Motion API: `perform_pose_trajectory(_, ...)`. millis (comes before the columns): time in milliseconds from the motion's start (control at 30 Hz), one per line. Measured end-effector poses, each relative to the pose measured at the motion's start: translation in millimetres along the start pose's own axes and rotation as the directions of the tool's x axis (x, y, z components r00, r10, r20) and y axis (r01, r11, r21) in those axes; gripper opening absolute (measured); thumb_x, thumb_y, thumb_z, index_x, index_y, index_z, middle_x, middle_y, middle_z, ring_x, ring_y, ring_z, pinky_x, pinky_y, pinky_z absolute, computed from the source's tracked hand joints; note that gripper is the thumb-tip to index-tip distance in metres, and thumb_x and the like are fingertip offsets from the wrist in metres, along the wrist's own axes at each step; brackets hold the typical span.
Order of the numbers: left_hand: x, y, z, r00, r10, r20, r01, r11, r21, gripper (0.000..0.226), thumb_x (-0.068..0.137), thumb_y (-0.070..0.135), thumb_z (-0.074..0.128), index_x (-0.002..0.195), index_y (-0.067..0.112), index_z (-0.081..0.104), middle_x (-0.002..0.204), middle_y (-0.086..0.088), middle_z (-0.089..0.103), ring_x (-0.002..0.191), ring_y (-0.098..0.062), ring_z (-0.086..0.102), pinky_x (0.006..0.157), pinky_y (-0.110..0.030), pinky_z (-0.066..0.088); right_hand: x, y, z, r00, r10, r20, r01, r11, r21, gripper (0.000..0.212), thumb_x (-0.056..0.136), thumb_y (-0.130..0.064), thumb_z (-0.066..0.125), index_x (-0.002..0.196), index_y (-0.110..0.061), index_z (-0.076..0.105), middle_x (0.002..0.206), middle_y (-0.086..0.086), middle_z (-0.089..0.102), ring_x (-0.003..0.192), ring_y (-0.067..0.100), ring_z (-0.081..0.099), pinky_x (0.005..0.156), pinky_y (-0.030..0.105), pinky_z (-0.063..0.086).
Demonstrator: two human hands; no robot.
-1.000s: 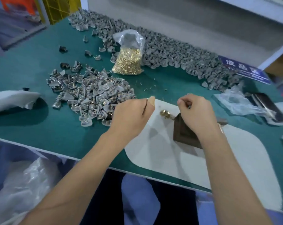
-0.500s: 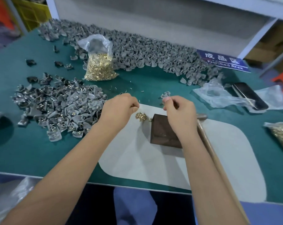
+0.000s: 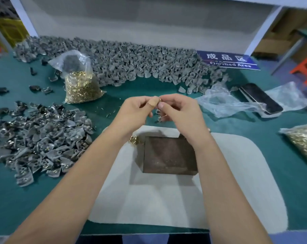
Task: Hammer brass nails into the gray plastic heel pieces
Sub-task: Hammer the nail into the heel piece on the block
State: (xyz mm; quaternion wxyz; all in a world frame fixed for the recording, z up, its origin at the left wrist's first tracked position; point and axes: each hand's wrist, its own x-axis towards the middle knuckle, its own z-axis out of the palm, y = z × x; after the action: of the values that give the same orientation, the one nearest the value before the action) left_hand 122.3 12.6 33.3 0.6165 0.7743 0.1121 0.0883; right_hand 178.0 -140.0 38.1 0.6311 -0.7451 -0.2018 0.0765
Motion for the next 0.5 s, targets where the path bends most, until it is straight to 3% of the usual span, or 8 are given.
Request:
perform_pose_trajectory(133, 17, -3, 11, 0.998, -0.043, 0.039, 0.043, 0.999, -0.007, 0.025, 0.1, 0.039, 0.062, 0.086, 0.025, 0.077, 0.072, 0.007, 0.064, 0.061, -0.002, 0.05, 0.053, -0.017, 0.038, 6, 13, -13, 0.997, -0.042, -0.065, 0.039, 0.998, -0.054, 0.015, 0.09, -0.001, 0.075, 0.102, -0.012, 0.076, 0.083, 0.007, 0.075, 0.075, 0.03, 0.072, 0.065, 0.039, 0.063)
perform_pose_trajectory(267, 25, -8, 14, 0.998, -0.01, 0.069, 0.013, 0.999, -0.045, 0.023, 0.098, 0.039, 0.065, 0.089, 0.023, 0.078, 0.069, 0.017, 0.068, 0.057, 0.001, 0.051, 0.052, -0.01, 0.039, 11, 19, -23, 0.992, -0.105, -0.069, 0.095, 0.986, -0.14, 0.016, 0.09, -0.012, 0.077, 0.09, -0.028, 0.078, 0.08, -0.007, 0.076, 0.073, 0.012, 0.071, 0.065, 0.032, 0.062)
perform_pose_trajectory(333, 24, -12, 15, 0.994, 0.107, 0.018, -0.107, 0.994, 0.029, 0.02, 0.1, 0.035, 0.065, 0.09, 0.022, 0.077, 0.066, 0.021, 0.067, 0.056, 0.005, 0.053, 0.054, -0.008, 0.04, 12, 22, -26, 0.983, -0.146, -0.108, 0.124, 0.973, -0.192, 0.017, 0.09, -0.017, 0.076, 0.086, -0.033, 0.075, 0.078, -0.013, 0.074, 0.073, 0.006, 0.069, 0.066, 0.026, 0.057)
perform_pose_trajectory(367, 24, -15, 16, 0.98, 0.195, -0.024, -0.189, 0.969, 0.158, 0.017, 0.1, 0.033, 0.064, 0.095, 0.022, 0.076, 0.072, 0.022, 0.069, 0.063, 0.005, 0.057, 0.06, -0.01, 0.044, 13, 25, -26, 0.977, -0.152, -0.146, 0.117, 0.967, -0.225, 0.016, 0.09, -0.018, 0.074, 0.085, -0.033, 0.074, 0.077, -0.014, 0.072, 0.073, 0.005, 0.067, 0.067, 0.024, 0.055)
perform_pose_trajectory(433, 22, -22, 14, 0.937, 0.348, -0.026, -0.285, 0.805, 0.52, 0.021, 0.1, 0.037, 0.062, 0.116, 0.028, 0.071, 0.103, 0.021, 0.07, 0.097, -0.002, 0.059, 0.083, -0.025, 0.05, 15, 33, -26, 0.962, -0.145, -0.233, 0.064, 0.945, -0.321, 0.013, 0.091, -0.02, 0.071, 0.083, -0.03, 0.07, 0.076, -0.015, 0.069, 0.075, 0.003, 0.064, 0.072, 0.023, 0.051)
perform_pose_trajectory(500, 23, -29, 12, 0.931, 0.343, 0.126, -0.334, 0.662, 0.671, 0.043, 0.099, 0.044, 0.06, 0.139, 0.03, 0.058, 0.137, 0.01, 0.059, 0.129, -0.014, 0.046, 0.105, -0.036, 0.043, 15, 38, -26, 0.947, -0.132, -0.293, 0.015, 0.929, -0.37, 0.014, 0.092, -0.019, 0.069, 0.083, -0.03, 0.067, 0.077, -0.016, 0.067, 0.077, 0.0, 0.062, 0.072, 0.019, 0.047)
